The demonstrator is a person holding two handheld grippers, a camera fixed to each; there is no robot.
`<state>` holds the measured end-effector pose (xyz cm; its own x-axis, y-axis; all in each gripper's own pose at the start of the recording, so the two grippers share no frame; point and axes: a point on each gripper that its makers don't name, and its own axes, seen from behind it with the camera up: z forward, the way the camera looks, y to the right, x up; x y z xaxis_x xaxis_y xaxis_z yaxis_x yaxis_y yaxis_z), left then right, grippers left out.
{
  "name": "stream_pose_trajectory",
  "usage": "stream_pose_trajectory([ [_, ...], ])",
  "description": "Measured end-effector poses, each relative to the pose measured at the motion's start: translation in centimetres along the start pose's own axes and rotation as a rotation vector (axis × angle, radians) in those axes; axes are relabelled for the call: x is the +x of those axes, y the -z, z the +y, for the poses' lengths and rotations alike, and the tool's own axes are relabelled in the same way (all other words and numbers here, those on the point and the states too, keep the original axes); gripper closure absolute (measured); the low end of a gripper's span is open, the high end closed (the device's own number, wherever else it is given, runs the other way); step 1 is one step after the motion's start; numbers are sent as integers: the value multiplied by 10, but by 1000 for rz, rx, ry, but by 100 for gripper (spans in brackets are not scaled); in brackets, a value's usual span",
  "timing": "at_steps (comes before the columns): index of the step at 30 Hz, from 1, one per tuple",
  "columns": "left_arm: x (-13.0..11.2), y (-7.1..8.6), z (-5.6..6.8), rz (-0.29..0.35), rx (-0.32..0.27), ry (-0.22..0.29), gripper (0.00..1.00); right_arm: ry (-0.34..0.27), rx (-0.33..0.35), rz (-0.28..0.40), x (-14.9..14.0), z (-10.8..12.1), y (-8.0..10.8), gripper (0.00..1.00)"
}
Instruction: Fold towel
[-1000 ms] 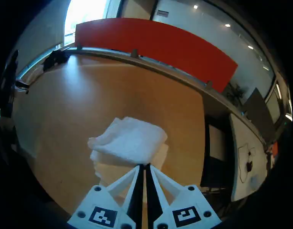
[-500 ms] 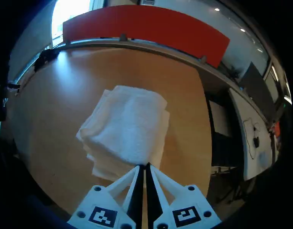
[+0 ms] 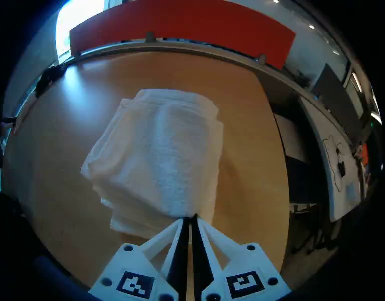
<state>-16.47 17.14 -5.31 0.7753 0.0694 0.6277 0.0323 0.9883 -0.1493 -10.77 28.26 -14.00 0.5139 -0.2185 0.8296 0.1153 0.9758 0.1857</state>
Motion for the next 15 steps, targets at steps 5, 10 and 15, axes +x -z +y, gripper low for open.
stream_pose_trajectory([
  [5,0,1,-1,3,1,1,8,0,-9,5,1,0,0,96],
  [10,1,-1,-2,6,-2,4,8,1,-22,27,5,0,6,94],
  [15,3,-2,-2,11,-9,6,8,1,-28,58,13,-3,14,86],
])
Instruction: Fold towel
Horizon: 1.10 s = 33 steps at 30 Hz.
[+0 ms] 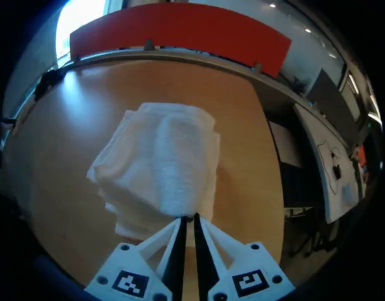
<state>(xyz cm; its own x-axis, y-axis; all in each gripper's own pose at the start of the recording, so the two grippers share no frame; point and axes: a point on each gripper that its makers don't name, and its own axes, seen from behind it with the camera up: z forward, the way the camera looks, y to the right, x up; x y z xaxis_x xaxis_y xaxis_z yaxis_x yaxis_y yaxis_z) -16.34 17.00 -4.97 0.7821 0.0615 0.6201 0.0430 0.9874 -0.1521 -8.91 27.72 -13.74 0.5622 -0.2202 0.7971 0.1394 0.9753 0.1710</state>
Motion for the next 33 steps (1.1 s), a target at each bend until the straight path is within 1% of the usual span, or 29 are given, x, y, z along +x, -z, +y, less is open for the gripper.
stream_pose_trajectory([
  [3,1,0,0,4,-3,-3,8,1,2,15,4,-2,5,80],
  [5,2,0,-1,6,-4,-3,8,4,-4,26,8,-2,9,73],
  [8,4,0,-2,10,-6,-2,8,11,-14,40,14,-2,15,62],
  [12,7,1,-3,17,-9,-2,8,19,-25,51,20,-2,22,42],
  [13,7,2,-3,18,-9,-2,8,19,-23,53,21,-3,23,39],
  [14,8,2,-4,20,-9,-2,8,20,-21,54,22,-4,25,37],
  [19,9,3,-6,27,-10,3,8,24,-24,72,29,-7,32,35],
  [21,9,4,-7,29,-10,6,8,23,-26,85,35,-8,34,32],
  [24,10,4,-9,33,-8,8,8,17,-28,110,45,-11,37,23],
  [26,11,5,-11,37,-6,10,8,9,-32,133,54,-13,39,12],
  [28,12,6,-14,42,-3,13,8,-1,-35,162,65,-16,41,4],
  [33,14,8,-21,53,5,26,8,-29,-41,244,94,-25,48,1],
])
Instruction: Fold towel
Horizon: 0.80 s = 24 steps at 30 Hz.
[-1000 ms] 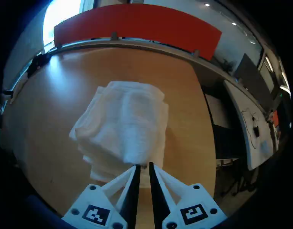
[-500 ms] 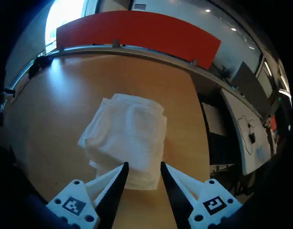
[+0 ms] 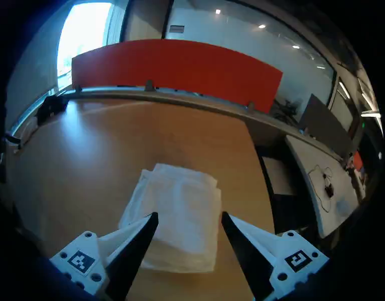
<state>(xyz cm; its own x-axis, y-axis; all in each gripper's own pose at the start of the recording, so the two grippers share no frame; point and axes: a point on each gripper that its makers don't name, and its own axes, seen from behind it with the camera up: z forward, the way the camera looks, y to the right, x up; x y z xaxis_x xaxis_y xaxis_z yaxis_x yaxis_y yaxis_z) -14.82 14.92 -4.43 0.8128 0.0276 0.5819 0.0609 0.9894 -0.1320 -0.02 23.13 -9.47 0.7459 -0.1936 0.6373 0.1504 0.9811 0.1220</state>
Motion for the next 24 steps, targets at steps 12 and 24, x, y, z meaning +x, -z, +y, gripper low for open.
stream_pose_trajectory([
  [12,15,3,-20,58,29,28,8,-79,1,208,75,-33,6,1],
  [24,54,1,-51,193,87,63,8,-120,-6,376,140,-76,9,1],
])
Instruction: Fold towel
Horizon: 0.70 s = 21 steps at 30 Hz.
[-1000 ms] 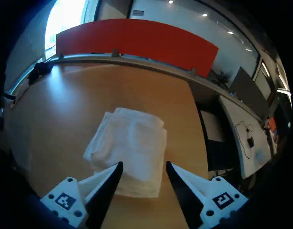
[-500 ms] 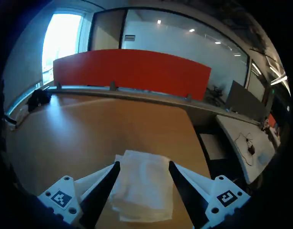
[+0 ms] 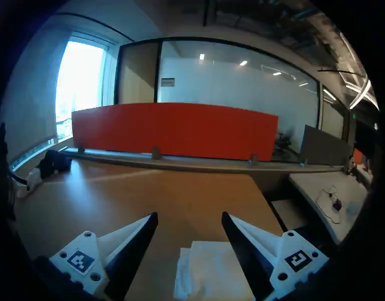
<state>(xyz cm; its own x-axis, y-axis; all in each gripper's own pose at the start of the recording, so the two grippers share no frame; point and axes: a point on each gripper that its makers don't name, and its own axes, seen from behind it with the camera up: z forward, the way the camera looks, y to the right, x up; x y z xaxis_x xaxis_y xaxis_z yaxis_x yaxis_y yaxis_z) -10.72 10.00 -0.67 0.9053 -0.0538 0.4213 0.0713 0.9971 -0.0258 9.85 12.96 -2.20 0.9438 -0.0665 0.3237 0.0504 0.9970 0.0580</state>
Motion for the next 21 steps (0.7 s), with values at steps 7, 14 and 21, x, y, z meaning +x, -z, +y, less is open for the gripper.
stream_pose_trajectory([
  [7,21,-7,-21,94,40,35,8,-4,3,69,27,-33,-11,1],
  [14,41,-10,-42,200,78,60,8,-23,22,129,49,-66,-16,1],
  [21,66,-7,-59,319,102,59,8,-24,43,184,64,-99,-18,0],
])
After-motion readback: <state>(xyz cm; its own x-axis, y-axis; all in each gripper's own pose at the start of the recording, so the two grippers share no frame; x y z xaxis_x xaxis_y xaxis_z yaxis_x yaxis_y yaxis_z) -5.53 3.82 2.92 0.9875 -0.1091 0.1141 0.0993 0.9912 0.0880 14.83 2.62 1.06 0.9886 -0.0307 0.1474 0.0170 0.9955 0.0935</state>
